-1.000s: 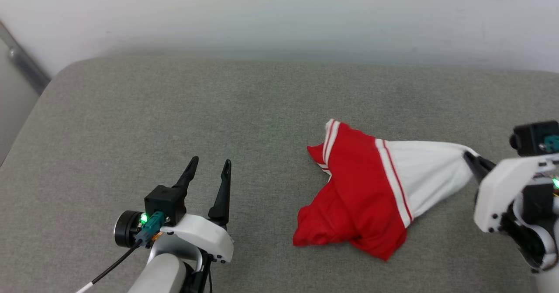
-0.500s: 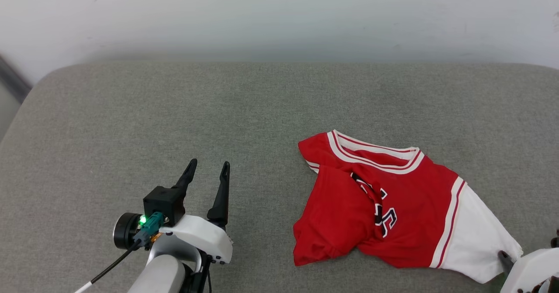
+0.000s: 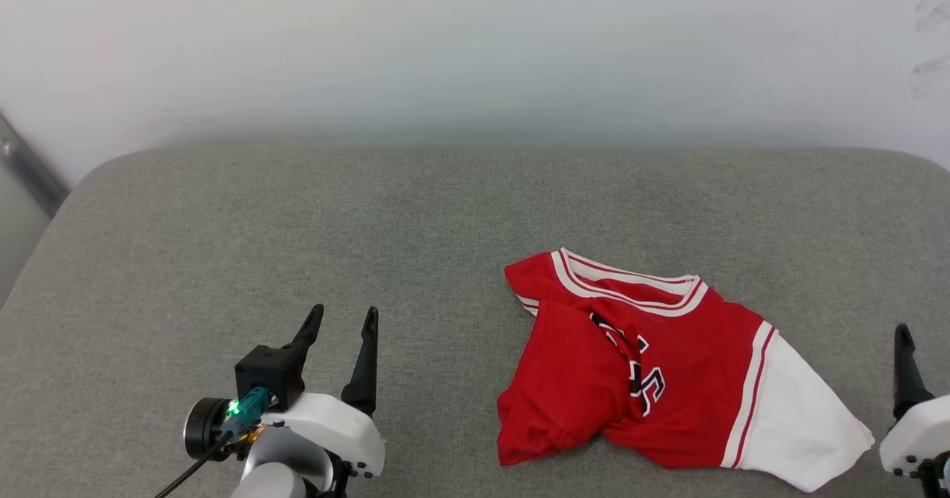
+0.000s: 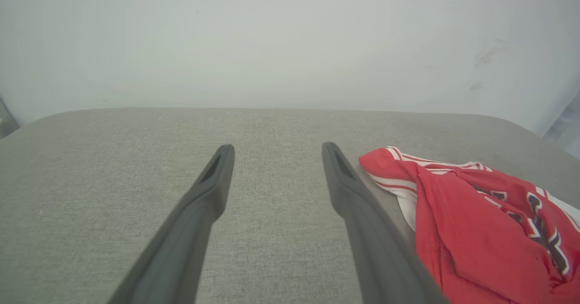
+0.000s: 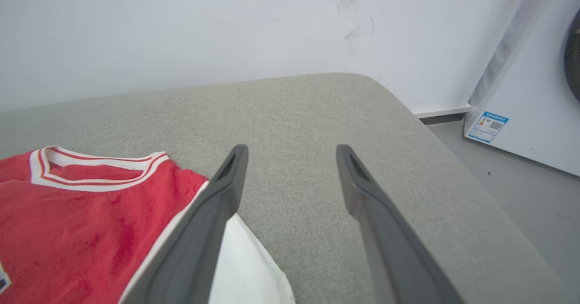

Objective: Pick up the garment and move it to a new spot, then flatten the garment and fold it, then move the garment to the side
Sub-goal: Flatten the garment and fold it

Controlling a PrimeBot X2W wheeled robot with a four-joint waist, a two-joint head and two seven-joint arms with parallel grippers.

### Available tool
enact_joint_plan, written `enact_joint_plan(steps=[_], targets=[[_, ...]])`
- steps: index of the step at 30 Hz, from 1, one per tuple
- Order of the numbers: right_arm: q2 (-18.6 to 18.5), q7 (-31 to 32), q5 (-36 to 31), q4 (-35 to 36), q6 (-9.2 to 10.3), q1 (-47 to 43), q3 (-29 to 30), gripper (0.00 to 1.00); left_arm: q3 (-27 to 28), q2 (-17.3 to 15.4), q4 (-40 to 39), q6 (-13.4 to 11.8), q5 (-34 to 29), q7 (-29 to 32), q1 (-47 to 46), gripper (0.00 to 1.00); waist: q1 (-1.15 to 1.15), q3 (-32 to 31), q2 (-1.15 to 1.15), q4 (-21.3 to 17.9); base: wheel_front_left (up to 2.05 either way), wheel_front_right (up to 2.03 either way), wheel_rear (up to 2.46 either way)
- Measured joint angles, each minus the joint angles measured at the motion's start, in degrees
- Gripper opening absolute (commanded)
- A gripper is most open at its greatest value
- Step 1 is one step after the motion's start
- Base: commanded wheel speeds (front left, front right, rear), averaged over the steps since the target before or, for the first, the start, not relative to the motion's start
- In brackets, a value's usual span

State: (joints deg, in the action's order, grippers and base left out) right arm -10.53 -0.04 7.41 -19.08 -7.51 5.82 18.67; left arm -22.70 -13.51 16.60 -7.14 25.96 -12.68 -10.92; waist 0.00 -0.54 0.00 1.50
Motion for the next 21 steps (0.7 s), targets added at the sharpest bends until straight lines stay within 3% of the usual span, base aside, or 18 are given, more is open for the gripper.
enact_joint_plan(steps=[8,21], targets=[[4.52,-3.93,-2.50,11.49,0.00,-5.00,-7.76,1.00,-0.02,-0.59,-0.76,-0.78,0.47,0.93,1.86,1.00,0.00,-1.74,0.00,0.03,0.00,0.00,0.00],[7.33,-0.80,-2.24,22.35,0.00,-11.87,-14.45,1.00,-1.25,-1.49,-1.94,-1.42,0.64,3.30,2.87,1.00,0.00,-2.00,0.00,-1.37,0.00,0.00,0.00]])
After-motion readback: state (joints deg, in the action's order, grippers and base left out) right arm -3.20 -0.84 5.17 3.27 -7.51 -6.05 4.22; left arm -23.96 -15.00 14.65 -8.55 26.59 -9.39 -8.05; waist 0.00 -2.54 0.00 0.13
